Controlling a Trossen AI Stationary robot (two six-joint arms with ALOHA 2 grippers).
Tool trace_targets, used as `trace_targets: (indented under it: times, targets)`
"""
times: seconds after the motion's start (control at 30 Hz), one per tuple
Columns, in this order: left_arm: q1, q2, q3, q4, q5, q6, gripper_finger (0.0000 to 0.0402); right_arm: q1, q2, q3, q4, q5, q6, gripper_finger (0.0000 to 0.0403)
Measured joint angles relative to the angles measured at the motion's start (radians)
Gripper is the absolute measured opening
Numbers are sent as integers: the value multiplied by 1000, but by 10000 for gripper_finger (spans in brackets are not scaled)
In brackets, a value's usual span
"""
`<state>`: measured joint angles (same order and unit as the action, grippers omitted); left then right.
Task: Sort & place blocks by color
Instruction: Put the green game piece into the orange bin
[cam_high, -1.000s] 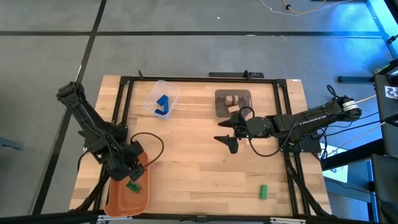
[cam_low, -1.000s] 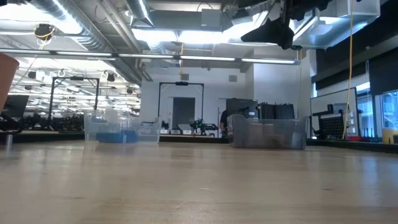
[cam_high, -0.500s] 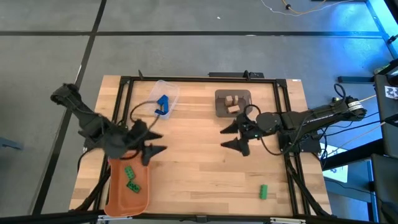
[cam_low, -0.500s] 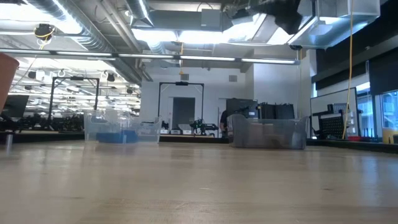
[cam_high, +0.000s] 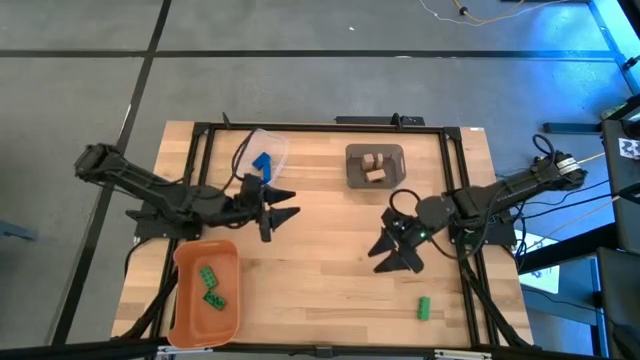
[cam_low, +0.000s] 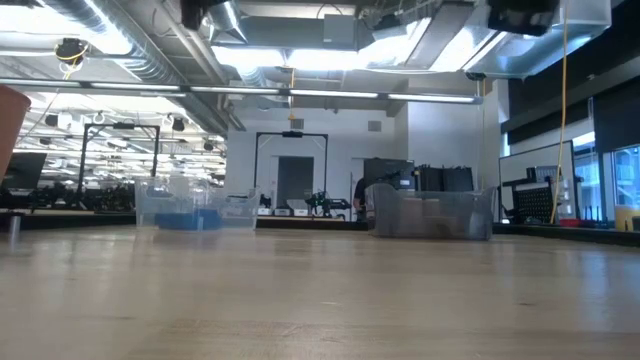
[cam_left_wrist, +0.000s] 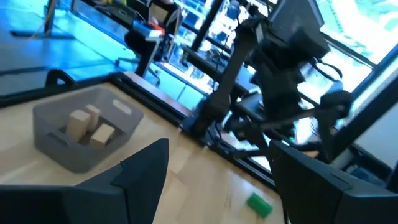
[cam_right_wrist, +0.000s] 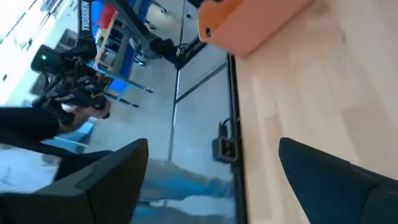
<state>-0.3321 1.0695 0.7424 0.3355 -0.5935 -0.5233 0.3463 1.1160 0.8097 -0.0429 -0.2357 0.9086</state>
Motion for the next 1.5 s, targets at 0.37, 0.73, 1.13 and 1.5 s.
trace_targets:
  times: [0.37, 0.73, 1.13, 1.5]
  targets:
    - [21, -2, 10, 13, 18, 69, 265, 218, 1, 0, -354, 162, 640, 360]
    - [21, -6, 10, 17, 50, 124, 265, 500, 173, 0, -472, 84, 1266, 360]
    - [34, -6, 10, 17, 91, 142, 265, 560, 401, 0, -483, -24, 1371, 360]
    - [66, -6, 11, 37, 79, 133, 265, 540, 489, 0, -467, -8, 1360, 322]
